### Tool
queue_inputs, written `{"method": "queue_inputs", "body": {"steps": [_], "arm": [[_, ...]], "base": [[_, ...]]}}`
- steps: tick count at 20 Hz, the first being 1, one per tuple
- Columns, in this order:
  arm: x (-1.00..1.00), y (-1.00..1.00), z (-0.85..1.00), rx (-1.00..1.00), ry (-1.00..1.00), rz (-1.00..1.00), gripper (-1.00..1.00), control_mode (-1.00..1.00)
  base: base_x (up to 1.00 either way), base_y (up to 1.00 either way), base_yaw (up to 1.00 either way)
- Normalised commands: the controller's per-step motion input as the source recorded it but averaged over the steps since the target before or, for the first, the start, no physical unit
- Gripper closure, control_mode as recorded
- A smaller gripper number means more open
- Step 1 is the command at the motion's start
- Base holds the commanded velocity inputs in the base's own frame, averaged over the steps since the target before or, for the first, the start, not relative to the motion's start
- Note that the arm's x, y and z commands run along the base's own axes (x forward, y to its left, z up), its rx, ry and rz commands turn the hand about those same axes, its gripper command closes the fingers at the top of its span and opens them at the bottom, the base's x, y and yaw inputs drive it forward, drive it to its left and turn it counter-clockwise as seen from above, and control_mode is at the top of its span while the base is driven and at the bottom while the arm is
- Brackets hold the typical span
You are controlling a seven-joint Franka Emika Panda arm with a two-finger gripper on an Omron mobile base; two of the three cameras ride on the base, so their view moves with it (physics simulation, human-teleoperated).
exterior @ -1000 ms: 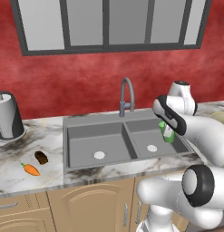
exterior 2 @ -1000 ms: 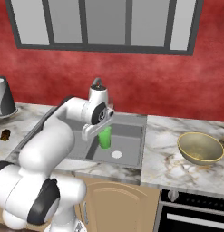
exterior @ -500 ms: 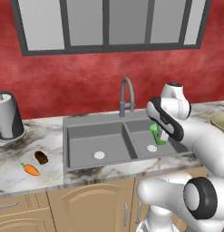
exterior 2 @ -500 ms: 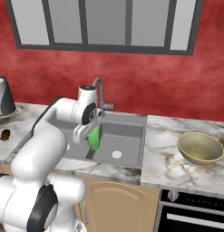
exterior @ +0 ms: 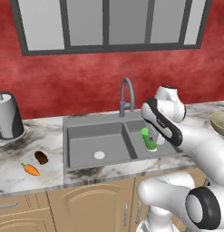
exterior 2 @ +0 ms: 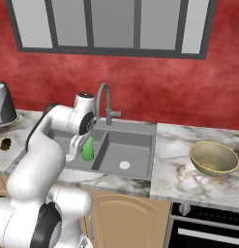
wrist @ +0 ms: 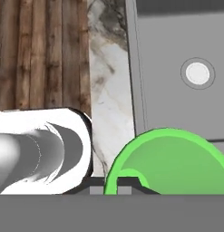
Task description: Remove the sweet potato and carrot from the sink. Then move the bowl and cup from the counter to the sink for washing.
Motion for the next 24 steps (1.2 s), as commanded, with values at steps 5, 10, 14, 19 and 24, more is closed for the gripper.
{"method": "queue_inputs", "body": {"steps": [5,10,14,19,24], "arm": [[-0.11,0.39,0.0,0.08,0.02,0.16,1.0,-1.0],[-0.01,0.42,0.0,0.06,0.01,0.13,1.0,-1.0],[0.06,0.43,0.0,0.04,0.01,0.08,1.0,-1.0],[0.09,0.4,-0.01,0.03,0.0,0.03,1.0,-1.0],[0.22,0.3,-0.05,0.0,0.0,0.0,1.0,-1.0]], "base": [[0.0,0.0,0.0],[0.0,0.0,0.0],[0.0,0.0,0.0],[0.0,0.0,0.0],[0.0,0.0,0.0]]}}
